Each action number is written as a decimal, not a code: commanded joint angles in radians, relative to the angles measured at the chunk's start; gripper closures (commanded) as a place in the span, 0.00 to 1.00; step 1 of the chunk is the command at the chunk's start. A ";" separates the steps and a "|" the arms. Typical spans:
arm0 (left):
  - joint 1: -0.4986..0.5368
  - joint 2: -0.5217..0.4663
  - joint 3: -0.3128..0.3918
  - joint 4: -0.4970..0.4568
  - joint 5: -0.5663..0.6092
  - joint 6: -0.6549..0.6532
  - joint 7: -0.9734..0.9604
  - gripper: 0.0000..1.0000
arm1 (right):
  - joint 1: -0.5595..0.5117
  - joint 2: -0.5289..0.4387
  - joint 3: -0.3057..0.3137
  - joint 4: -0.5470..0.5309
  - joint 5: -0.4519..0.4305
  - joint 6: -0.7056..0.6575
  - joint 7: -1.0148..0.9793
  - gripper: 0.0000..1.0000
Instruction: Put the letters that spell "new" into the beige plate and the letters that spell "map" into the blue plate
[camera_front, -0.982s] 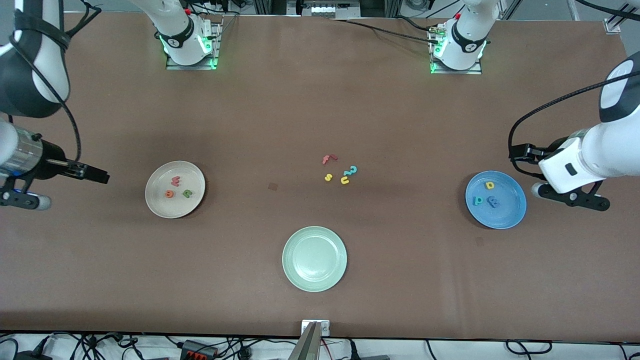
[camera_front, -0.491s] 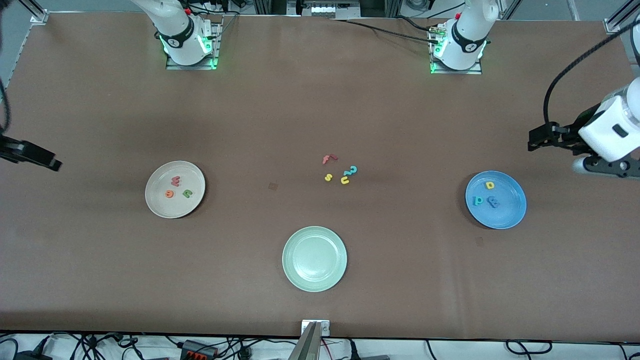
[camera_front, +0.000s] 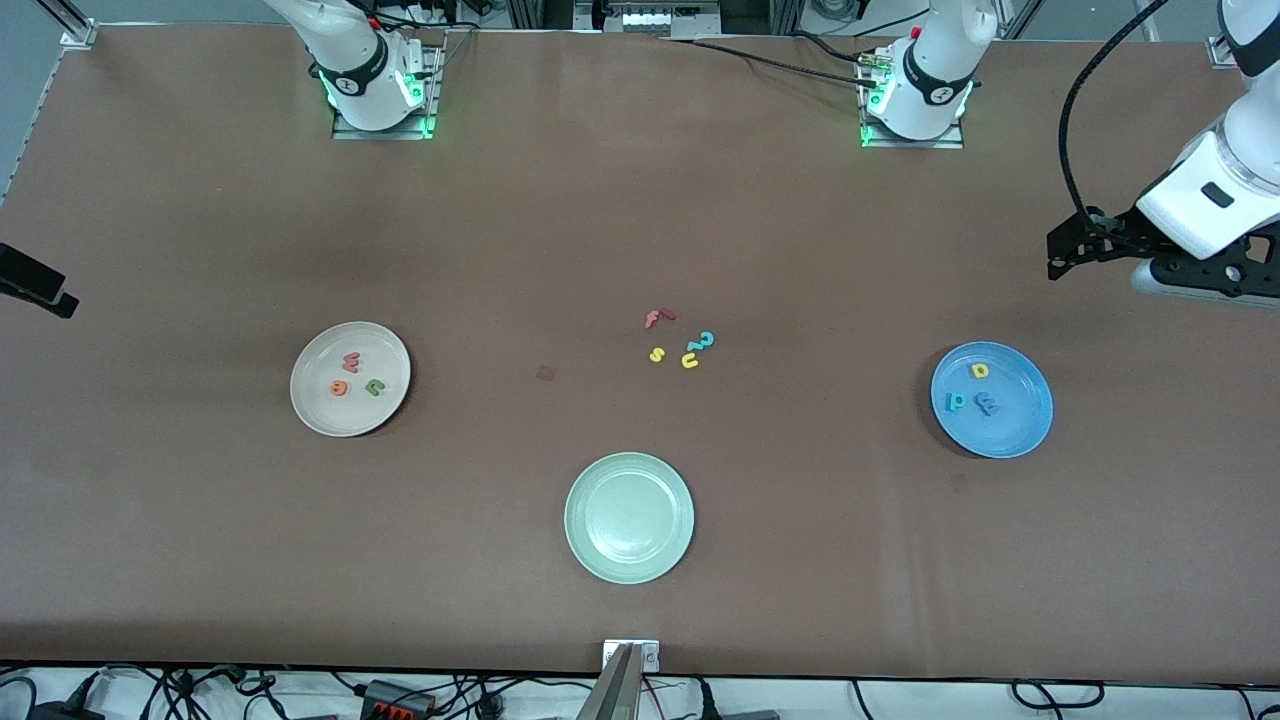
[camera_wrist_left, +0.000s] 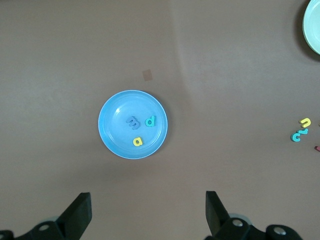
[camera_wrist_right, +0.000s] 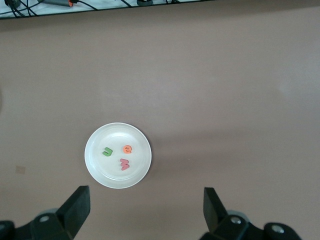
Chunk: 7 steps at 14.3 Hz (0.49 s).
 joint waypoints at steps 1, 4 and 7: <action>-0.031 -0.056 0.060 -0.081 -0.040 0.029 0.040 0.00 | -0.032 -0.036 0.034 -0.041 -0.013 -0.036 -0.003 0.00; -0.021 -0.042 0.058 -0.073 -0.041 0.021 0.049 0.00 | -0.034 -0.148 0.033 -0.214 -0.015 0.015 -0.022 0.00; -0.021 -0.033 0.052 -0.058 -0.041 0.017 0.040 0.00 | -0.033 -0.204 0.031 -0.290 -0.016 0.020 -0.028 0.00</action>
